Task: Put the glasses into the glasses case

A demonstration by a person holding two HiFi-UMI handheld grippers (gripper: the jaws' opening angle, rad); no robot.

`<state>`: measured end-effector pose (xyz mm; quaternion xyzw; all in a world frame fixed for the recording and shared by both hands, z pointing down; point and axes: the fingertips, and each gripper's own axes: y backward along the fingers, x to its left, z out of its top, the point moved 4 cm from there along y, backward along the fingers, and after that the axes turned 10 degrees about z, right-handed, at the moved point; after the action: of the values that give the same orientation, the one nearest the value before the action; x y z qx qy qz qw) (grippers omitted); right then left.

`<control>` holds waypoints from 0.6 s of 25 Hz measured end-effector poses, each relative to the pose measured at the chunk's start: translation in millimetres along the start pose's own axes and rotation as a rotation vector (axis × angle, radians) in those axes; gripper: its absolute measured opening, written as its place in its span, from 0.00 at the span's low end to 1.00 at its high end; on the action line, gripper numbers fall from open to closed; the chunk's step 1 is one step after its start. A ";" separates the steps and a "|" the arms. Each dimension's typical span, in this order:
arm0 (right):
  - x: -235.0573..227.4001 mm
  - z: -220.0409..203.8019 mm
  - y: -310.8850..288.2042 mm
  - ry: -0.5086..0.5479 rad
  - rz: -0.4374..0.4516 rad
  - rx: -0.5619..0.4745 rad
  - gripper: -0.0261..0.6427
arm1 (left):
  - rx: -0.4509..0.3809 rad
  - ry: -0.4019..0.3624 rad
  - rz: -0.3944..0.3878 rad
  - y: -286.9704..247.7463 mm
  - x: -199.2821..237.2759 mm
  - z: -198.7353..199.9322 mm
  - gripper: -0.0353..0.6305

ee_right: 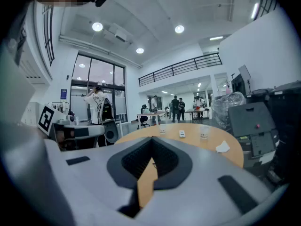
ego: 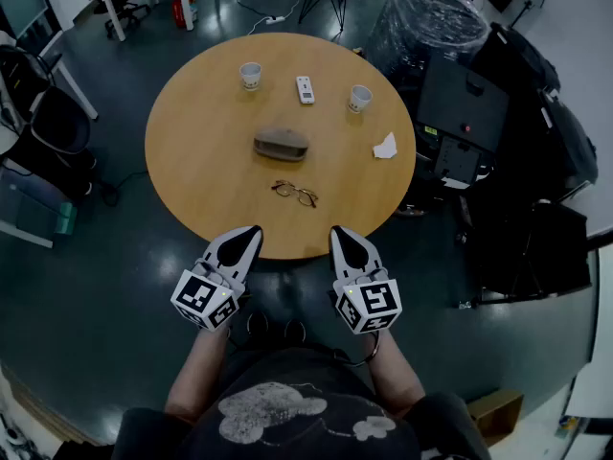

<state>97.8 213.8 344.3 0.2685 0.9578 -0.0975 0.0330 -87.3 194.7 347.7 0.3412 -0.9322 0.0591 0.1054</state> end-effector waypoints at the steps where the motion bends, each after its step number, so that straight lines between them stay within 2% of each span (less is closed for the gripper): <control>1: 2.3 1.6 -1.2 0.005 0.004 -0.001 0.02 | 0.005 -0.008 -0.001 0.5 0.5 0.5 0.06; 9: 11.8 6.4 -4.7 0.007 0.024 -0.018 0.02 | 0.018 -0.039 -0.018 -0.5 -1.4 3.4 0.06; 15: 13.3 3.2 -2.5 0.006 0.010 -0.016 0.02 | 0.036 -0.009 -0.015 -1.6 1.3 -2.3 0.06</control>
<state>85.2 217.9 340.0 0.2735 0.9572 -0.0887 0.0329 -86.9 193.0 350.3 0.3502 -0.9289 0.0735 0.0956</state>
